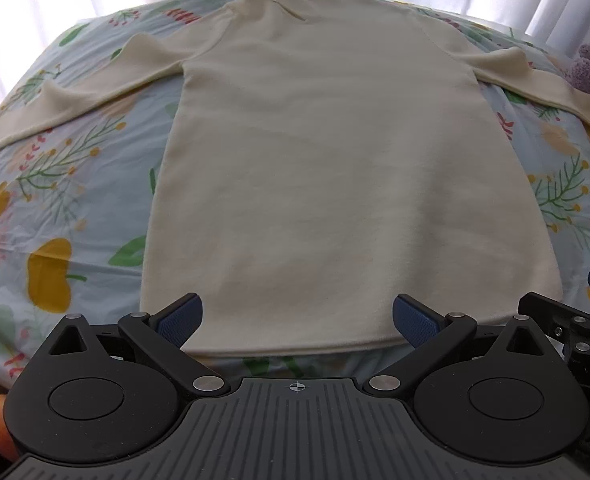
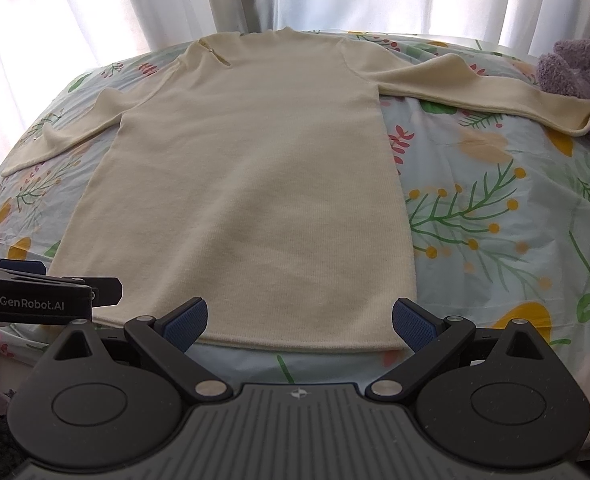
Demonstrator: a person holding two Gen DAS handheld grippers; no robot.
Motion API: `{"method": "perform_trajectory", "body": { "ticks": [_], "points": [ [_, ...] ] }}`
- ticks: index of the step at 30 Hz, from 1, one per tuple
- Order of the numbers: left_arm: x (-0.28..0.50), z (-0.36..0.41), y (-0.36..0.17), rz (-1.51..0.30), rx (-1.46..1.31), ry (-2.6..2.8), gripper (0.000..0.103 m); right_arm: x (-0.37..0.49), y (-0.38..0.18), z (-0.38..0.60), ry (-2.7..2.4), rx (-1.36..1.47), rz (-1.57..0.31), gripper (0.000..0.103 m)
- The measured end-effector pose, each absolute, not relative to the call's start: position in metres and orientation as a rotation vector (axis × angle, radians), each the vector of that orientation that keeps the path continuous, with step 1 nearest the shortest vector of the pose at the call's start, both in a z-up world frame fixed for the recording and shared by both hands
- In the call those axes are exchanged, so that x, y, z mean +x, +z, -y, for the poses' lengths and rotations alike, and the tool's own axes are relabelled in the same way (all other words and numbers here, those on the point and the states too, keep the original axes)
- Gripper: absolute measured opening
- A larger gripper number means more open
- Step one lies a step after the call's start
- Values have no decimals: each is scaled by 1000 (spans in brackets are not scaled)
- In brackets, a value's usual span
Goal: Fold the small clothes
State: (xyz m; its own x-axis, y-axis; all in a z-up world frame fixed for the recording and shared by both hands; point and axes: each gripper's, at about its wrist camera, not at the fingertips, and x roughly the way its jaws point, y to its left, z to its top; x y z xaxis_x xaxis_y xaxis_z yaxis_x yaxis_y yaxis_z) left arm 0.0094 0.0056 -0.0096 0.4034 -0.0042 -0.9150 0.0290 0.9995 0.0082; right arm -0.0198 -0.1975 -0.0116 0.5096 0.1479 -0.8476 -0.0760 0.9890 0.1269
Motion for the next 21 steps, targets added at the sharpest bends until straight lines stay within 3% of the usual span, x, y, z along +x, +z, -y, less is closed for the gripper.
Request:
{"method": "perform_trajectory", "body": {
  "ticks": [21],
  "points": [
    [29, -6, -13, -1194, 5, -26, 103, -5, -15, 203, 185, 132, -1034, 99]
  ]
}}
